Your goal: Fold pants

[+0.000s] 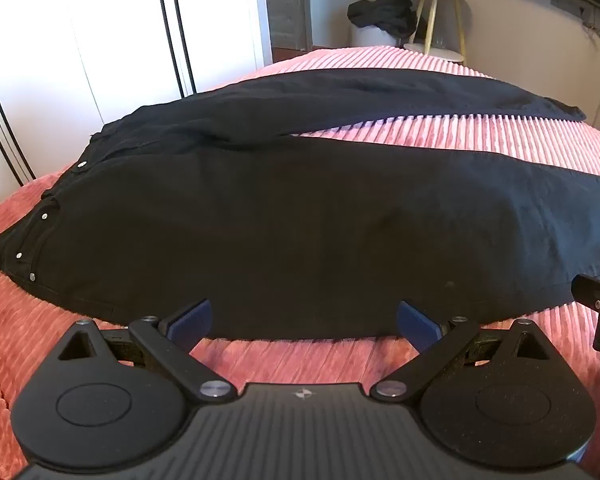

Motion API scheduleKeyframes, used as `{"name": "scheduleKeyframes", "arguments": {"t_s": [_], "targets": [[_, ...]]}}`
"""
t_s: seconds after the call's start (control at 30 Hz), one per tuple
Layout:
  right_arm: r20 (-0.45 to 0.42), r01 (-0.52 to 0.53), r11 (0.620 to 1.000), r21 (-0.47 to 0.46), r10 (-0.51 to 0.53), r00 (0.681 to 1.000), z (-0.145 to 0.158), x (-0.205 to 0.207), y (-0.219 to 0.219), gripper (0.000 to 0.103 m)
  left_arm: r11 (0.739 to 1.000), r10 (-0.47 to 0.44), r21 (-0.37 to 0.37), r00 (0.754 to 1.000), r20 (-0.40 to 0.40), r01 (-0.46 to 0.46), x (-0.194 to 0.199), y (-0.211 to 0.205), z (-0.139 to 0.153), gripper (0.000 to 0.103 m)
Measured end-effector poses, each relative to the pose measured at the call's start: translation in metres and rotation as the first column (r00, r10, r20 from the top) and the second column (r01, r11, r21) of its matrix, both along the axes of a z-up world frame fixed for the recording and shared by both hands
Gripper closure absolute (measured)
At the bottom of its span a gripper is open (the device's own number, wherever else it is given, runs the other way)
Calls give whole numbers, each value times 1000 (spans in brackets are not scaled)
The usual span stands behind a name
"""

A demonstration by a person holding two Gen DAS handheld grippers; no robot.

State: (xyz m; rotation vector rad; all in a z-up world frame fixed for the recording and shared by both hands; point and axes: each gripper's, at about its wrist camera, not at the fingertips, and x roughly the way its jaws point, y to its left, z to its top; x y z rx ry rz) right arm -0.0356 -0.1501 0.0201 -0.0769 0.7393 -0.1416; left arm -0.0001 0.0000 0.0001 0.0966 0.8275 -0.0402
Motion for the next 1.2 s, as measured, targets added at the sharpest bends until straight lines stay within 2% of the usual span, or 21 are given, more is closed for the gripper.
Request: {"name": "scheduleKeyframes", "arguments": {"t_s": [1.2], "targets": [[3, 2, 1000, 8, -2, 1000, 0, 1, 0, 0, 1000, 6, -1, 1000, -22, -6, -2, 2, -9, 4]]}}
